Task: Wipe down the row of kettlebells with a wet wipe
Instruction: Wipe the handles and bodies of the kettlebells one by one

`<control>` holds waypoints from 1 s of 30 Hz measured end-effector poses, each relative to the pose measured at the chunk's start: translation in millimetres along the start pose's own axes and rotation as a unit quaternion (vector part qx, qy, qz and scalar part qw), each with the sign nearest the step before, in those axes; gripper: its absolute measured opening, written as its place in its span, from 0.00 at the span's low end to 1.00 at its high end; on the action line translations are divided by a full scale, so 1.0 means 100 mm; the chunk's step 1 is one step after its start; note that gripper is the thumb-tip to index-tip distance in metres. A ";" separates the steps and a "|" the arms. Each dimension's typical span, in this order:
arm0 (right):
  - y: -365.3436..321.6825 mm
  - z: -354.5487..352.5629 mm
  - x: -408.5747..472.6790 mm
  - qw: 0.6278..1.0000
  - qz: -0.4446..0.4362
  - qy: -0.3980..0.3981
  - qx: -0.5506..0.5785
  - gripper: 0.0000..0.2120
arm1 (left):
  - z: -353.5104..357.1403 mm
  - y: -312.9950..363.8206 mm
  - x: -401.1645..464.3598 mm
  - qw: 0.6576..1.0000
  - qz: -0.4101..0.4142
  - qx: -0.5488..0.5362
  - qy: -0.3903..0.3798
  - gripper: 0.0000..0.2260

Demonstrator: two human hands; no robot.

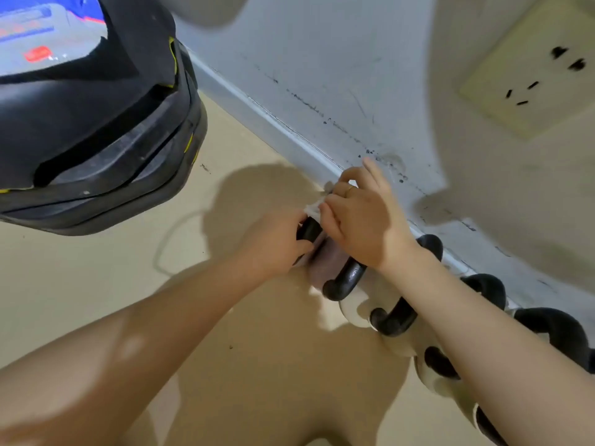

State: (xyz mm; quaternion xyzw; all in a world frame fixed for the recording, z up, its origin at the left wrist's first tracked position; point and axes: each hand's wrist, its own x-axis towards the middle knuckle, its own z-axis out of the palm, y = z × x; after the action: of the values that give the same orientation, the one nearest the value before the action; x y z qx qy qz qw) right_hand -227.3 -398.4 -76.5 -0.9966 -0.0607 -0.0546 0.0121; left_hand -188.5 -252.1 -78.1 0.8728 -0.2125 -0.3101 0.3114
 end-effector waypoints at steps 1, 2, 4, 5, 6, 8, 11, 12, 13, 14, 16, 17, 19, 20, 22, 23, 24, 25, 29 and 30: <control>0.07 0.00 0.01 0.999 -0.004 -0.022 0.029 0.21 | -0.01 -0.01 0.01 1.000 -0.001 -0.006 -0.002 0.11; 0.13 -0.01 0.04 0.996 0.002 -0.058 0.074 0.19 | -0.01 -0.01 0.01 1.000 -0.004 -0.017 -0.005 0.13; 0.20 -0.01 0.10 0.981 0.010 -0.109 0.162 0.16 | -0.02 -0.02 0.00 0.999 -0.009 -0.042 -0.010 0.15; 0.21 -0.01 0.11 0.980 -0.011 -0.117 0.164 0.16 | -0.02 -0.02 0.00 0.999 -0.012 -0.050 -0.011 0.15; 0.20 0.02 0.11 0.981 -0.049 -0.122 0.145 0.17 | -0.02 -0.02 0.00 0.998 -0.017 -0.056 -0.012 0.15; 0.20 0.11 0.08 0.980 -0.142 -0.114 0.079 0.19 | -0.01 -0.03 0.00 0.998 -0.019 -0.061 -0.009 0.15; 0.34 0.21 0.13 0.983 -0.146 -0.108 -0.024 0.19 | -0.01 -0.03 0.00 0.998 -0.023 -0.057 -0.004 0.16; 0.37 0.19 0.17 0.985 -0.102 -0.133 -0.037 0.17 | -0.01 -0.03 0.00 0.998 -0.026 -0.059 -0.004 0.16; 0.38 0.16 0.22 0.984 -0.064 -0.160 -0.042 0.16 | 0.00 -0.03 0.00 0.998 -0.029 -0.062 -0.005 0.16; 0.37 0.19 0.26 0.982 -0.042 -0.181 -0.045 0.15 | 0.00 -0.03 -0.01 0.997 -0.032 -0.065 -0.006 0.16; 0.18 0.17 0.28 0.971 -0.056 -0.225 -0.054 0.15 | 0.01 -0.05 0.00 0.997 -0.037 -0.062 -0.008 0.14; 0.07 0.17 0.25 0.969 -0.111 -0.215 -0.051 0.14 | 0.01 -0.07 0.00 0.998 -0.038 -0.057 -0.007 0.12; 0.06 0.19 0.23 0.968 -0.186 -0.165 -0.042 0.16 | 0.02 -0.09 0.02 0.998 -0.042 -0.052 -0.004 0.09; 0.17 0.22 0.26 0.968 -0.174 -0.173 -0.053 0.14 | 0.02 -0.10 0.02 0.997 -0.046 -0.055 -0.007 0.10; 0.34 0.21 0.37 0.979 -0.076 -0.189 -0.025 0.13 | 0.01 -0.09 0.02 0.997 -0.049 -0.054 -0.017 0.11; 0.35 0.22 0.38 0.985 -0.045 -0.169 -0.002 0.15 | 0.00 -0.09 0.02 0.997 -0.048 -0.051 -0.021 0.11; 0.29 0.26 0.36 0.987 -0.056 -0.153 -0.013 0.15 | -0.01 -0.08 0.02 0.997 -0.048 -0.051 -0.023 0.11; 0.17 0.26 0.34 0.982 -0.103 -0.153 -0.033 0.11 | -0.01 -0.09 0.02 0.997 -0.048 -0.051 -0.023 0.11; 0.26 0.29 0.37 0.971 -0.145 -0.190 0.023 0.01 | -0.01 -0.11 0.03 0.996 -0.052 -0.068 -0.021 0.09; 0.39 0.29 0.43 0.978 -0.083 -0.187 0.039 0.04 | -0.01 -0.12 0.04 0.995 -0.057 -0.078 -0.023 0.10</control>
State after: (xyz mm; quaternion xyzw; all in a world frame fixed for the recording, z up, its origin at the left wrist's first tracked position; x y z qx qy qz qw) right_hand -176.8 -431.4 -101.5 -0.9794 -0.1470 0.1343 0.0348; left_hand -183.2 -245.6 -86.8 0.8491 -0.1444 -0.3632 0.3555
